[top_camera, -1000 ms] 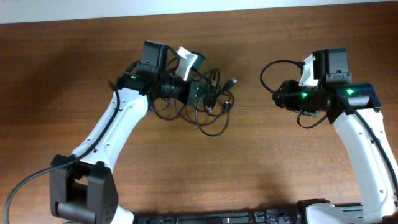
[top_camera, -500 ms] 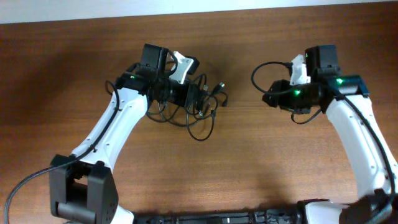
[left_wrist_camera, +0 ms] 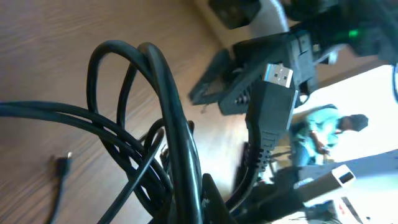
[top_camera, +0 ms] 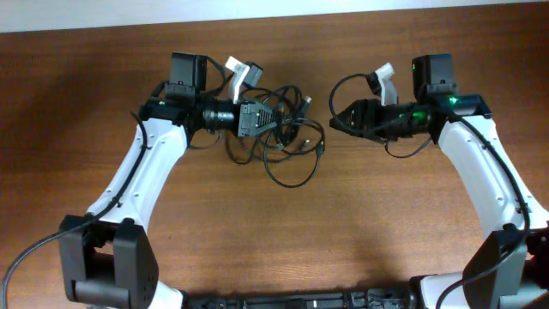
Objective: Untangle cables
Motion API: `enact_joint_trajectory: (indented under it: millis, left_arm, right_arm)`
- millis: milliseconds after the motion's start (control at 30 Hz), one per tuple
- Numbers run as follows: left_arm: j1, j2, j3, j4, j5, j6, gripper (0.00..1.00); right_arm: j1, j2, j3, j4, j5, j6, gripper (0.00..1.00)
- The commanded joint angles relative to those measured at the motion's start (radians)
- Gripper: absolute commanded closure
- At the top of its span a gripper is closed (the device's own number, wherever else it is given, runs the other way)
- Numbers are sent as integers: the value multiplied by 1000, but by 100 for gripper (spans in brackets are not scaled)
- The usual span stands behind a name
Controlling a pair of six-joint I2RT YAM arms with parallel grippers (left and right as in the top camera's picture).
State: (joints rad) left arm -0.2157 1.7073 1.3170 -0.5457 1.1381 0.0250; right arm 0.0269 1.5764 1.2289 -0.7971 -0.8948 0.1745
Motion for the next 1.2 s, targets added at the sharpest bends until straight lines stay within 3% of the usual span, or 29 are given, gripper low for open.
enact_joint_trajectory:
  millis: [0, 300, 333, 400, 500, 667, 767, 833, 900, 1000, 1100, 1167]
  left_arm:
    - [1, -25, 23, 61, 162, -71, 100]
    - [0, -25, 23, 186, 239, -364, 100]
    - [0, -25, 23, 186, 240, -386, 100]
    - [0, -25, 23, 186, 254, -399, 100]
    - [0, -25, 23, 186, 263, -407, 100]
    - [3, -25, 23, 186, 263, -406, 100]
    - [18, -25, 23, 180, 214, -364, 100]
    - [37, -25, 23, 105, 97, -309, 100]
    - [57, -25, 23, -48, -177, -223, 100]
    - [101, -25, 23, -184, -533, -209, 100]
    - [165, -25, 23, -219, -629, -239, 100]
    - [202, -25, 23, -242, -644, -330, 100]
  right_arm:
    - [34, 3, 15, 22, -108, -48, 34]
    - [115, 3, 15, 132, -119, -42, 32]
    - [119, 3, 15, 154, -116, -31, 36]
    - [120, 3, 15, 229, -114, 2, 69]
    - [120, 3, 15, 262, -51, 21, 95]
    - [120, 3, 15, 225, 98, 78, 96]
    - [117, 3, 15, 92, 405, 122, 96]
    - [117, 3, 15, 14, 600, 131, 96]
    - [116, 3, 15, -28, 708, 130, 96]
    - [116, 3, 15, -77, 873, 140, 96]
    - [116, 3, 15, -112, 983, 202, 96]
    - [116, 3, 15, -114, 986, 218, 96]
